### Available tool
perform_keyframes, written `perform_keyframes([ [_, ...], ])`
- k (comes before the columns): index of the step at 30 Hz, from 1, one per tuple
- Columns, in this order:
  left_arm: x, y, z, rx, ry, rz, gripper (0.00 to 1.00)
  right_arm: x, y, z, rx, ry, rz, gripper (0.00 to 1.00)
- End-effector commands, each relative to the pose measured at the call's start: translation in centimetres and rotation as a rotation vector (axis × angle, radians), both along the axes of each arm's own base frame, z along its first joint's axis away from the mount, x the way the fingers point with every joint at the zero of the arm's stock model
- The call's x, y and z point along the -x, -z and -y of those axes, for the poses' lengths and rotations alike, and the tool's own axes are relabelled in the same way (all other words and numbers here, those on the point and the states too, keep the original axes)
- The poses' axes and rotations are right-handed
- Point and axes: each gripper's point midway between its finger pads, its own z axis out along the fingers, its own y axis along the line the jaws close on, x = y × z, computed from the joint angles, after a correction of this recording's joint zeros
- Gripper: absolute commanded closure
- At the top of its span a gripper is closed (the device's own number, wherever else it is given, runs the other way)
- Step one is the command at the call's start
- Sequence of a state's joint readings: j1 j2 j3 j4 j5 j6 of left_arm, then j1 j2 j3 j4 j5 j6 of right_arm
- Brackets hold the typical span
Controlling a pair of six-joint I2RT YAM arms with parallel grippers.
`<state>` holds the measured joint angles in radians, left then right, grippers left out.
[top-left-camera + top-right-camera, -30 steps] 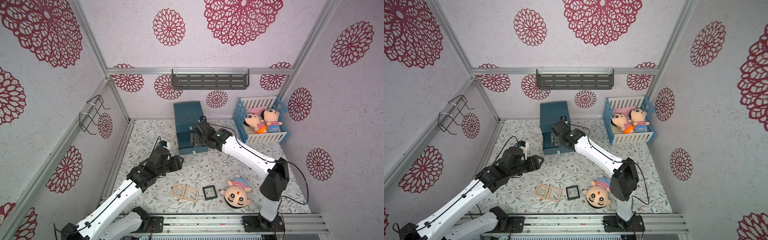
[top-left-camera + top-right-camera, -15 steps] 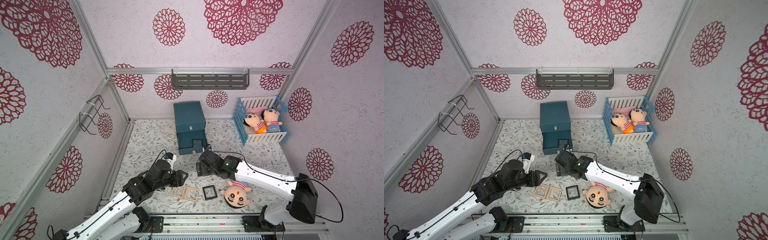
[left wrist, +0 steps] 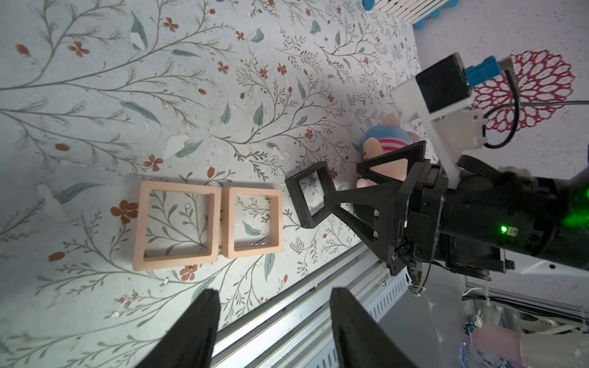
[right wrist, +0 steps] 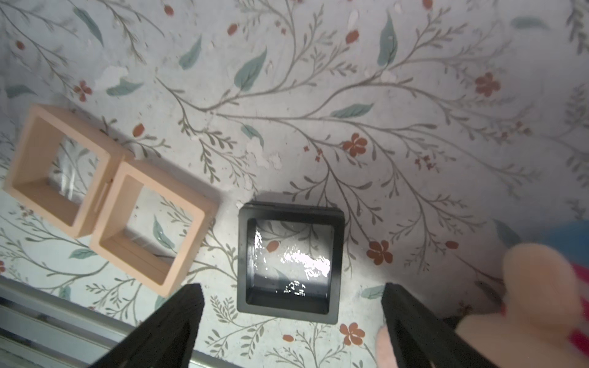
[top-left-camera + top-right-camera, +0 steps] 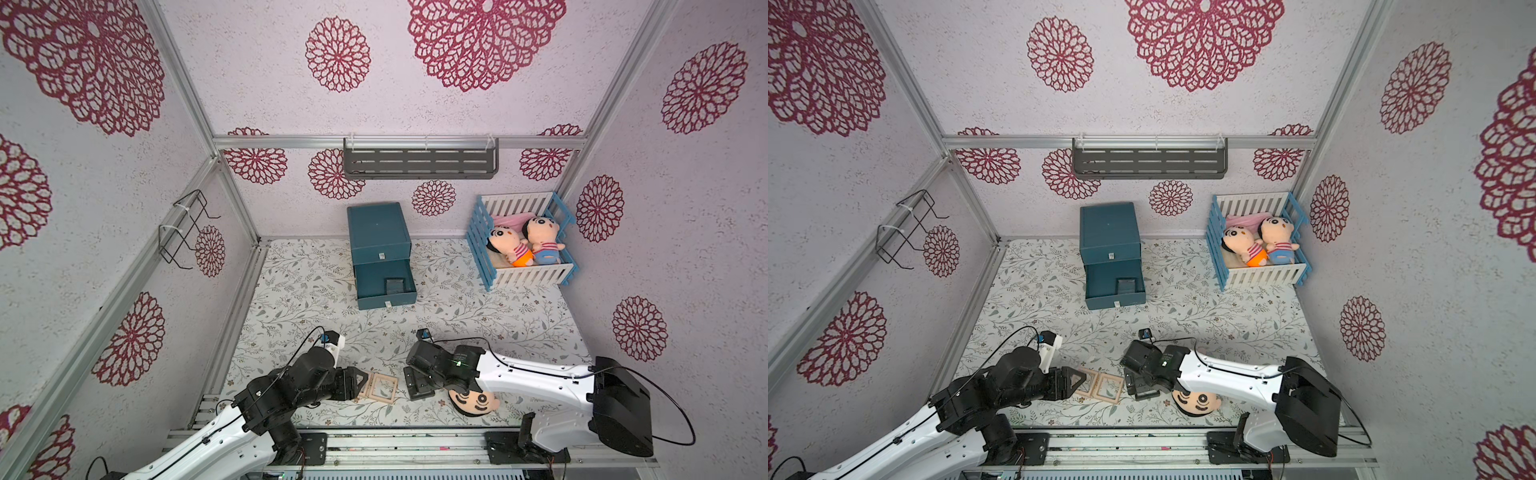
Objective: Place the brooch boxes into the drawer by color
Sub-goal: Pick up the brooch box from the center of the board.
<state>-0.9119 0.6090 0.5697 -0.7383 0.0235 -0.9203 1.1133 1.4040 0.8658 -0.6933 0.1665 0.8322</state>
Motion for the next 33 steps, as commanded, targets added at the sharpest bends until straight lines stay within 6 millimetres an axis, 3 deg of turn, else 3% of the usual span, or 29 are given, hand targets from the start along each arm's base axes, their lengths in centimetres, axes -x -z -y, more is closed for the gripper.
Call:
perform_keyframes([
  [1, -0.4, 0.6, -0.1, -0.028, -0.048, 0.029, 0.38, 0.4, -0.2, -1.1, -0.067, 0.001, -0.003, 0.05],
  [8, 0.2, 1.1, 1.4, -0.045, -0.005, 0.037, 0.38, 1.1, 1.6, -0.6, -0.037, -0.002, -0.025, 0.03],
  [18, 0.4, 1.4, 1.8, -0.053, 0.012, 0.027, 0.38, 1.3, 3.3, -1.1, -0.002, -0.04, -0.05, 0.03],
  [33, 0.2, 1.1, 2.3, -0.053, 0.022, 0.031, 0.38, 1.6, 5.2, -0.3, 0.067, -0.046, -0.075, 0.2],
])
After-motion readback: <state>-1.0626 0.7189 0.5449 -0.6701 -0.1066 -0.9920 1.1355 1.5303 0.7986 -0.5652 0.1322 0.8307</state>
